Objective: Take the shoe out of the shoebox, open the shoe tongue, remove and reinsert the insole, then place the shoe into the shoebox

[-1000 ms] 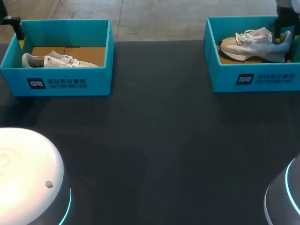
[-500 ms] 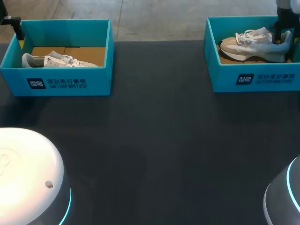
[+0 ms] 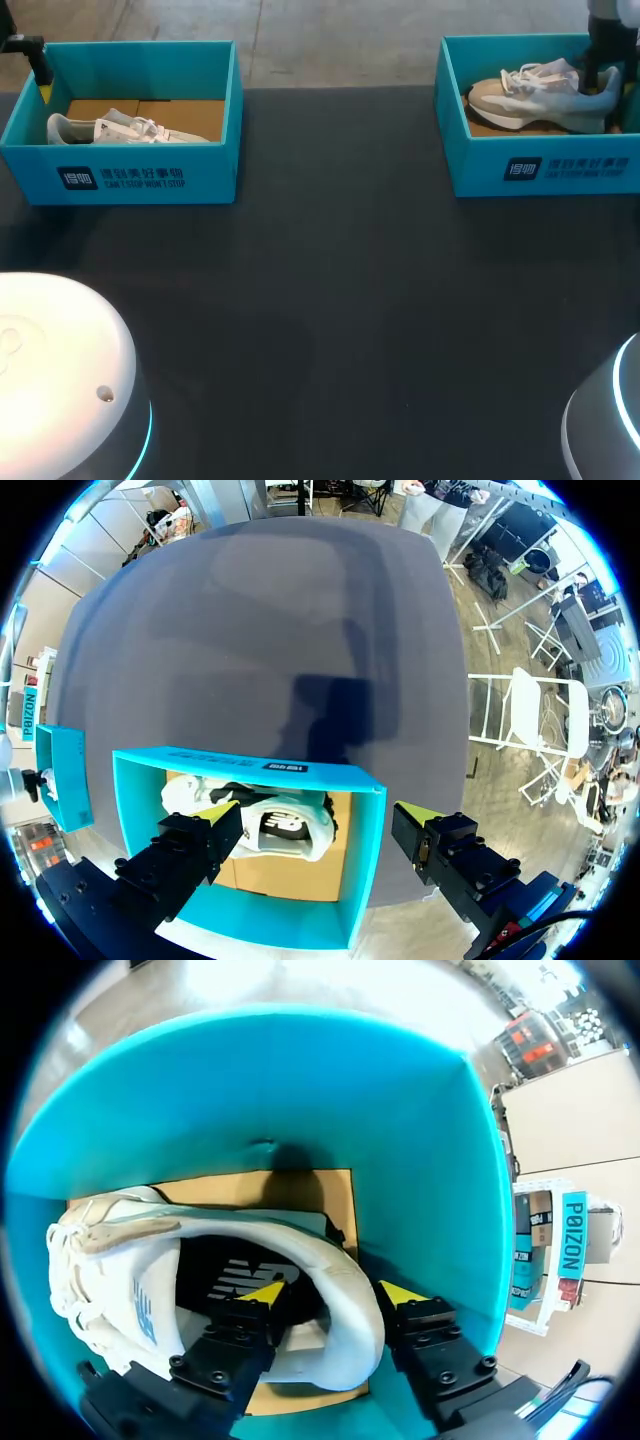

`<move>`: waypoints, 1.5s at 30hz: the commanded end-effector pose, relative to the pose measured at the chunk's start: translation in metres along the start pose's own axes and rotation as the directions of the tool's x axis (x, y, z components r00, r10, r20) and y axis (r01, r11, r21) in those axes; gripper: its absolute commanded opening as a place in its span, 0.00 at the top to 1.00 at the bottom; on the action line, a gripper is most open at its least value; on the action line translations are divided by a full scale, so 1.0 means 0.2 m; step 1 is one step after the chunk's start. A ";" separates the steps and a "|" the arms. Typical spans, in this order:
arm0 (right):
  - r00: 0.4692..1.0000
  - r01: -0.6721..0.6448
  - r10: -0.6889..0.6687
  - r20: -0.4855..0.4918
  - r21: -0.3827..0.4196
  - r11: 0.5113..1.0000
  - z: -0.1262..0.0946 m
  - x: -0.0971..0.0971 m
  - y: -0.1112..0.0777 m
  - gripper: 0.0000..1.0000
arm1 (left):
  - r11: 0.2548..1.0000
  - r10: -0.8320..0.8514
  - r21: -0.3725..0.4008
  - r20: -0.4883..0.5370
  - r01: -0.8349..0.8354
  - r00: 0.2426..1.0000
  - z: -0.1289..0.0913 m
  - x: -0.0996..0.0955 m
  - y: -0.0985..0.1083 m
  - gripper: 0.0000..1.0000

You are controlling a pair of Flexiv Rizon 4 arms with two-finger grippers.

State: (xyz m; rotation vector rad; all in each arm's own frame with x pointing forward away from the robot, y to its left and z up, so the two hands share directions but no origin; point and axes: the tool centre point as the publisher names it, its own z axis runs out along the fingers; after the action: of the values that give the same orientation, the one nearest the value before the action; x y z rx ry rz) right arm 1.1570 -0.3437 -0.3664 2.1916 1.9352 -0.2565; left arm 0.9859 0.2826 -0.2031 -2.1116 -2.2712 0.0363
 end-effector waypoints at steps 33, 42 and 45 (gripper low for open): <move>1.000 0.003 -0.002 -0.022 0.049 0.999 0.09 0.04 0.01 0.65 | 1.000 0.001 -0.002 -0.001 -0.001 1.000 0.00 0.00 0.00 0.00; 1.000 -0.002 0.003 -0.017 0.050 0.999 0.08 0.03 -0.01 1.00 | 1.000 0.001 -0.002 -0.001 -0.001 1.000 0.00 0.00 0.00 0.00; 1.000 -0.005 0.006 -0.014 0.046 0.999 0.07 0.02 -0.01 1.00 | 1.000 0.001 -0.002 -0.001 -0.001 1.000 0.00 0.00 0.00 0.00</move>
State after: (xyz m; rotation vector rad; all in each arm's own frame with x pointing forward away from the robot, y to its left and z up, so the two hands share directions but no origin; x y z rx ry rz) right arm 1.1514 -0.3479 -0.3778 2.2299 1.9482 -0.2802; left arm 0.9859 0.2826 -0.2031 -2.1116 -2.2712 0.0363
